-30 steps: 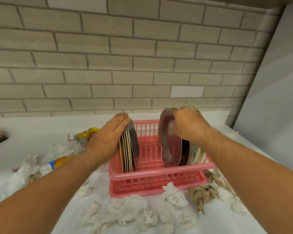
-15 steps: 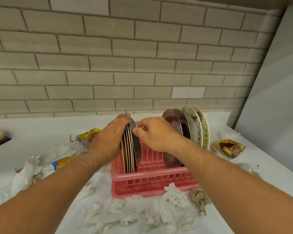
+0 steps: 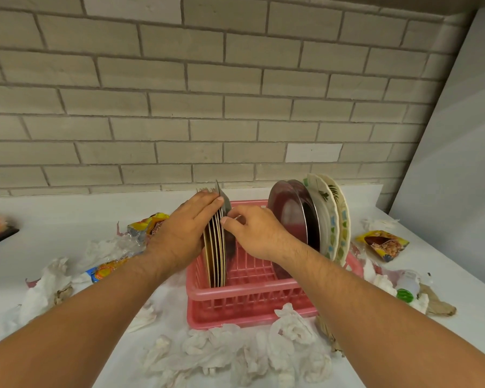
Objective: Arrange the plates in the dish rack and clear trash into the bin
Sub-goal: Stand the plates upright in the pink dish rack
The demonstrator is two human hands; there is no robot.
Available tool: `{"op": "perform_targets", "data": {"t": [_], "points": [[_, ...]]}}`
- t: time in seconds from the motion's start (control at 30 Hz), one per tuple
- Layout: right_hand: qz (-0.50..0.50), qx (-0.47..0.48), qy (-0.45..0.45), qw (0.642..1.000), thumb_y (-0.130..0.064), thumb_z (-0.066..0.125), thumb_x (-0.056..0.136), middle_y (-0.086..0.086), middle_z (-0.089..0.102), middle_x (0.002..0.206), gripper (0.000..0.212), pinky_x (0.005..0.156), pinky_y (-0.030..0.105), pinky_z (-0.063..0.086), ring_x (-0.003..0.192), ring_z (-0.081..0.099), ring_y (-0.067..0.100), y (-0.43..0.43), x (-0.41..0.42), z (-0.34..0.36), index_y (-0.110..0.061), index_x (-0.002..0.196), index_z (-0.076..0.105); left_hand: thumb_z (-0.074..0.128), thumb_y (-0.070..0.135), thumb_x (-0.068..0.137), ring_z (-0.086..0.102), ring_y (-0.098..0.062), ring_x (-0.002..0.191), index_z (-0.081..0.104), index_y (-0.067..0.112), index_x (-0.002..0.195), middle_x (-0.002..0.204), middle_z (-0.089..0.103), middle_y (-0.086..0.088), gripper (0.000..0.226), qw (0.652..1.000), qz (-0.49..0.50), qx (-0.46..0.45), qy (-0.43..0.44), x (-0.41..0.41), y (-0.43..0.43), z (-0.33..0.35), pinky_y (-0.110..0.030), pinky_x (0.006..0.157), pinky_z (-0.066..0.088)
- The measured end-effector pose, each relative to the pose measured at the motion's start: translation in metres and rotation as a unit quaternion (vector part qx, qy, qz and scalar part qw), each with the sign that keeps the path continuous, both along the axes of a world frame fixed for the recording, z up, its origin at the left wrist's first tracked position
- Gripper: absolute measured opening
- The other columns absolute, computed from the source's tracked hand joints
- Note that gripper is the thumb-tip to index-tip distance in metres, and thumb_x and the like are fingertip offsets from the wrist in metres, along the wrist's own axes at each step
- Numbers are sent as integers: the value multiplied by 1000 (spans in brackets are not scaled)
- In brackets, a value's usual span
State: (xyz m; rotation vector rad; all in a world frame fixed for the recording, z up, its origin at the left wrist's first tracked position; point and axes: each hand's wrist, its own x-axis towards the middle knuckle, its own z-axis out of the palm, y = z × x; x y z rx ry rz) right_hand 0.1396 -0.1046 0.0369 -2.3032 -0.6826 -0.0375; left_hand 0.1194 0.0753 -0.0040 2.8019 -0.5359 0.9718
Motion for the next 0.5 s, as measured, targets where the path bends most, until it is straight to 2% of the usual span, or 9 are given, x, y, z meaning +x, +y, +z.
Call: {"op": "perform_targets", "data": {"t": [0.13, 0.23, 0.37, 0.5], "points": [[-12, -22, -12, 1000, -41, 49, 97, -2, 66, 92, 29, 73, 32, 54, 80, 62, 13, 1, 1, 1, -19, 109, 65, 75, -2, 74, 45, -31, 127, 48, 4, 135, 135, 52, -15, 67, 1000, -5, 25, -16, 2, 1, 5, -40, 109, 27], [-16, -32, -13, 999, -43, 47, 97, -2, 66, 89, 30, 74, 37, 56, 78, 62, 15, 2, 1, 3, -20, 108, 64, 73, 0, 75, 49, -31, 123, 47, 5, 134, 131, 55, -14, 65, 999, -12, 24, -20, 0, -1, 9, -40, 106, 34], [-32, -18, 16, 999, -55, 44, 94, -1, 68, 98, 42, 80, 40, 56, 87, 65, 15, 5, 3, 7, -23, 115, 63, 70, 2, 77, 50, -24, 120, 42, 13, 136, 130, 53, -8, 66, 1000, -16, -14, -9, -1, -2, 12, -34, 100, 42], [-42, -26, 21, 999, -50, 46, 94, 0, 67, 92, 38, 80, 42, 56, 85, 65, 17, 10, 3, 13, -19, 105, 64, 67, 3, 79, 50, -15, 111, 45, 19, 126, 122, 54, 0, 53, 998, -31, -48, -4, 2, -4, 14, -22, 95, 40]]}}
